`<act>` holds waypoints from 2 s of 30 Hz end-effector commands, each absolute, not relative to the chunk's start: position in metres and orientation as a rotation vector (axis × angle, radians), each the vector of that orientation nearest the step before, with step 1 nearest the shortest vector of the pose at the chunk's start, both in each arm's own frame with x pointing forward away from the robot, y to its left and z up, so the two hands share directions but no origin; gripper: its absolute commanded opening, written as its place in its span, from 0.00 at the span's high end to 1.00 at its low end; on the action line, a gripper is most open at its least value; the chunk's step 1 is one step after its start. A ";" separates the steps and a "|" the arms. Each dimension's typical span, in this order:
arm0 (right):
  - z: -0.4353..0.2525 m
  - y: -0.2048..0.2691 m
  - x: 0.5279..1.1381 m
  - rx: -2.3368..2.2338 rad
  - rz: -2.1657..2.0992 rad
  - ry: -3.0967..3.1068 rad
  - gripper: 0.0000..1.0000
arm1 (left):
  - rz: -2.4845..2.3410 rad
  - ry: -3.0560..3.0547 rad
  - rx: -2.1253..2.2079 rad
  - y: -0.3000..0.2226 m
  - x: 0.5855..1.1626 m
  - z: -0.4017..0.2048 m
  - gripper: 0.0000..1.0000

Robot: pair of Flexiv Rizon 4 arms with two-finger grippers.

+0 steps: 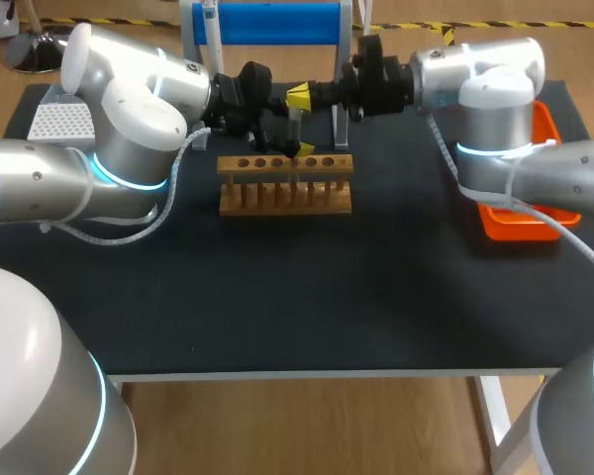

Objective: Invert the test tube, pick up the pipette, mount the tip to pipette, aspirate from beaker and dispense into the tube, eject the tip, return the pipette, and cap with the stopper.

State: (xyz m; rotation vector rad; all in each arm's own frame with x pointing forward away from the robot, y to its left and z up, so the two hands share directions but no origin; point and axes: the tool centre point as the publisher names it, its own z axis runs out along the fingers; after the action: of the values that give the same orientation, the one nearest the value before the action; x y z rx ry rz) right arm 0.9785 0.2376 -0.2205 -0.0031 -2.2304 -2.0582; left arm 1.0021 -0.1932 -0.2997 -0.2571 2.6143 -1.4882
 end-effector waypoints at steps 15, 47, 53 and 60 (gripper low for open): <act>-0.242 0.242 0.985 -0.074 -1.939 -2.254 1.00 | -1.489 2.613 -0.256 -0.193 1.002 -0.300 0.00; -0.186 0.176 0.980 -0.069 -2.170 -2.399 0.00 | -1.489 2.613 -0.256 -0.193 1.002 -0.300 0.00; -0.214 0.144 0.980 -0.139 -2.060 -2.643 0.00 | -1.489 2.613 -0.256 -0.193 1.002 -0.300 0.00; -0.231 0.131 0.980 -0.226 -1.984 -2.742 0.00 | -1.489 2.613 -0.256 -0.193 1.002 -0.300 0.00</act>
State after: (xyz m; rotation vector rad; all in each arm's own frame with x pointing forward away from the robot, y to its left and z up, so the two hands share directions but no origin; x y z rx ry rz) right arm 0.9879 0.1322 -0.2352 -0.1682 -2.7026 -1.9733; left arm 1.0021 -0.1932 -0.2997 -0.2569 2.6143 -1.4883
